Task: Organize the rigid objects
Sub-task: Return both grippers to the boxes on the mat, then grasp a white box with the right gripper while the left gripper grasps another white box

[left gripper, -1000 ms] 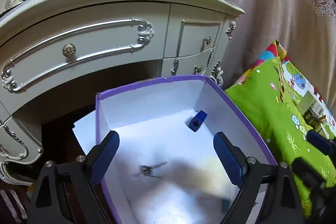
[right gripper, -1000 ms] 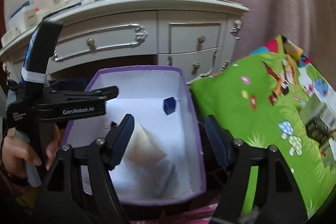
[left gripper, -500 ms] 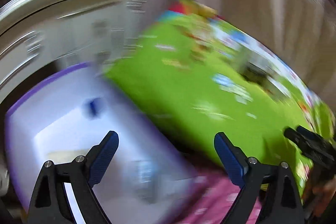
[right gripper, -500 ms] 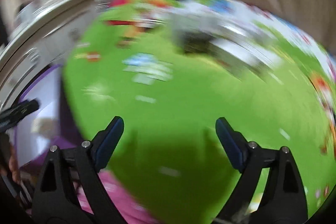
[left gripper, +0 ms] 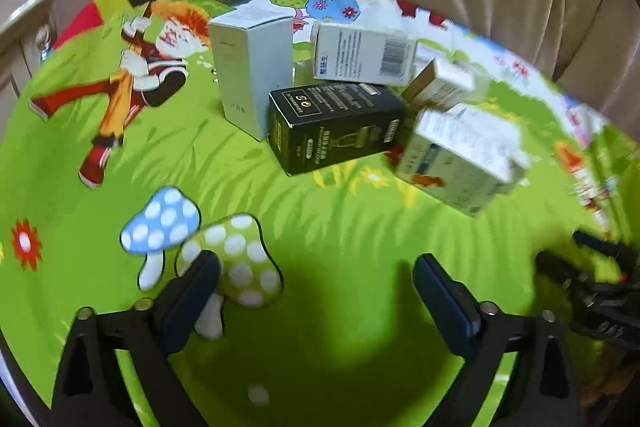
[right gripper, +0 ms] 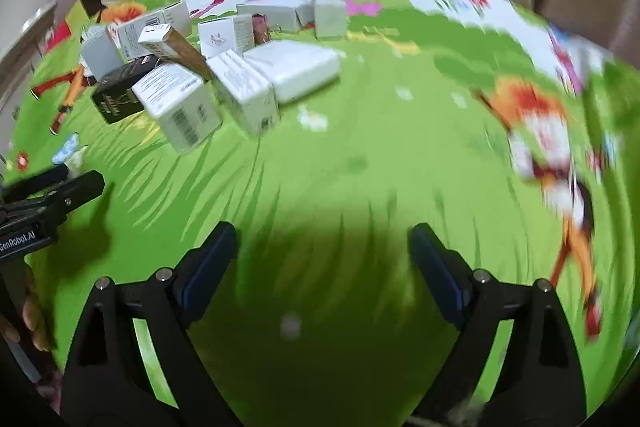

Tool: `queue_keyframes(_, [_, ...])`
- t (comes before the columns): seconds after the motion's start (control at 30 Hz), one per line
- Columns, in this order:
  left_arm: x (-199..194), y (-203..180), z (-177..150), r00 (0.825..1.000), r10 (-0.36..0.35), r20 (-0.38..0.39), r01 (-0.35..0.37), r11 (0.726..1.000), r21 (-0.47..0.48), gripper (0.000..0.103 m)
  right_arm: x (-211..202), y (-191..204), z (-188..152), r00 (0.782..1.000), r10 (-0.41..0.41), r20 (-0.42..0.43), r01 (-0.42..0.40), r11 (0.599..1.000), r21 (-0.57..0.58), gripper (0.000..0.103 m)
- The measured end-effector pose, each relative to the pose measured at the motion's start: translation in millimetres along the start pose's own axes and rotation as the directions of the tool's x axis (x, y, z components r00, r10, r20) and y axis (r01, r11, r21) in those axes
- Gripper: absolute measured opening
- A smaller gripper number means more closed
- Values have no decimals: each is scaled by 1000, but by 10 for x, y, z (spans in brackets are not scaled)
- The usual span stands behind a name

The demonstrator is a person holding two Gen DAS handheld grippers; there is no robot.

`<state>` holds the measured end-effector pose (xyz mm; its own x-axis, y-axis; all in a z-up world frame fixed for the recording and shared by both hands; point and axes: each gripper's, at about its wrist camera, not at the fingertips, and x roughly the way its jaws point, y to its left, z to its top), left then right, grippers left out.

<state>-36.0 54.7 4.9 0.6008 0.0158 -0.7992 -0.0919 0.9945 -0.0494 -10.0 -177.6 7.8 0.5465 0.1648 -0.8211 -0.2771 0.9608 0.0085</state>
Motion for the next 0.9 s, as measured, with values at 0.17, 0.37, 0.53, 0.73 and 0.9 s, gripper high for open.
queue_keyframes(0.17, [-11, -56, -51, 1000, 5, -8, -4, 999, 39, 103, 211, 234, 288, 996, 70, 55, -57, 978, -202, 82])
queue_keyframes(0.37, [-30, -30, -24, 1000, -24, 3, 24, 1000, 15, 103, 413, 307, 634, 985, 167, 38, -155, 962, -224, 30])
queue_keyframes(0.53, [-92, 87, -37, 997, -75, 26, 76, 997, -23, 103, 68, 595, 156, 957, 290, 14, -264, 891, -368, 27])
queue_keyframes(0.73, [-331, 430, -250, 979, -188, 78, 199, 965, -170, 103, -26, 480, -15, 971, 237, 26, -217, 924, -316, 28])
queue_keyframes(0.9, [-515, 476, -422, 974, -213, 78, 225, 949, -221, 103, -3, 650, 45, 966, 260, 17, -239, 911, -336, 28])
